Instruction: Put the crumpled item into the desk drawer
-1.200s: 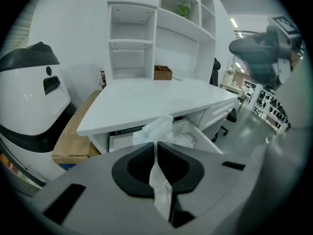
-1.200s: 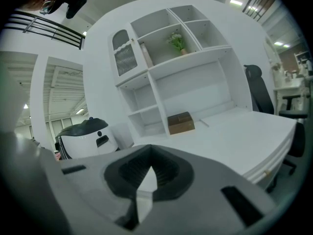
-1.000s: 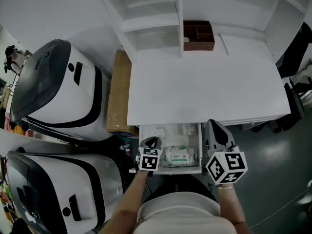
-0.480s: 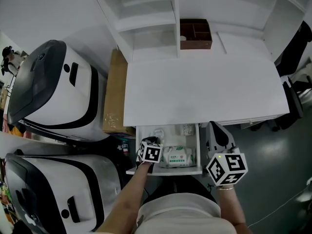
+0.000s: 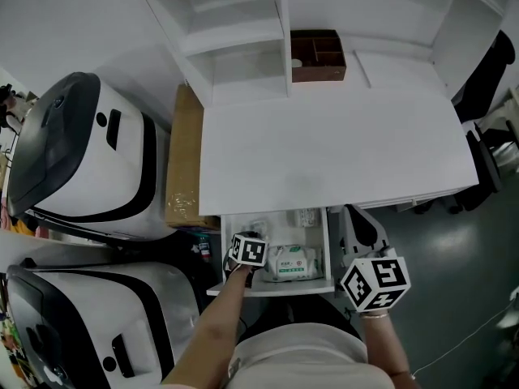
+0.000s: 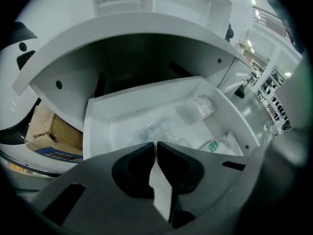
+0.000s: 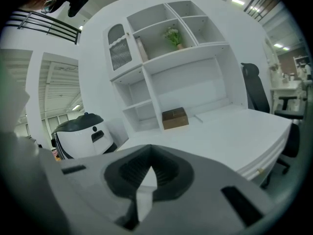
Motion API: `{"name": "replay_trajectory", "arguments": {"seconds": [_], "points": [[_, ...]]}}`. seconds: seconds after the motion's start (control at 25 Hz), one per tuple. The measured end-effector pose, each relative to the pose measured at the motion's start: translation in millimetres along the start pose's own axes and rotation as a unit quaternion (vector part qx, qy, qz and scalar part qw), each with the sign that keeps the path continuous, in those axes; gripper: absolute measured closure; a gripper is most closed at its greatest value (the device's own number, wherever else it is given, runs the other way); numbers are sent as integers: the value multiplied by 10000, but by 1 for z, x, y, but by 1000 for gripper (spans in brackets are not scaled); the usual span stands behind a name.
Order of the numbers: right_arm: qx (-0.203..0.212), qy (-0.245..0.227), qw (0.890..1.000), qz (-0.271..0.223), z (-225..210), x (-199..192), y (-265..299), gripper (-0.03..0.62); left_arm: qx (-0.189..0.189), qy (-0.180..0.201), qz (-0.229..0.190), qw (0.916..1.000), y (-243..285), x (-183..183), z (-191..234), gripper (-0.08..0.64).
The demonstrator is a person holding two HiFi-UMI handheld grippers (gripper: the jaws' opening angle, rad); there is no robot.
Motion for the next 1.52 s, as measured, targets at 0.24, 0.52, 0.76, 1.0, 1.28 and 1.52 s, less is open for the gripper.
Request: {"name": "replay_trajectory", "arguments": {"seconds": [0.24,0.52,0.76,1.0,1.28,1.52], "points": [[-71,76,9999,61,-3,-4,0,591,-66,-112,290,9995,15,-3,4,546],[-140,123,9998,91,-6,-5,-1,589,-5,-20,591,9983,26,-10,3,545],[-146,129,9997,128,-8,-5,0,591,-64,-127,742,9971,33,-13,0,540],[-106,109,9998,154,-7,-5,2,591,-119,-219,725,9971,34,-14,0,515],[-56,69,9998,154,-4,-5,3,591,-170,-435,379,9982,24,-5,6,459],[58,62,9999,119,3,-5,4,591,-224,-610,-259,9975,-2,4,6,453]]}}
Point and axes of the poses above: the fingertips, and each gripper's own axes: y forward along the fingers, z to its left, x out of its top, the point moved 10 cm from there along -y, backward along the fingers, and after that the axes turned 5 degrees about z, right-handed, at the moved point
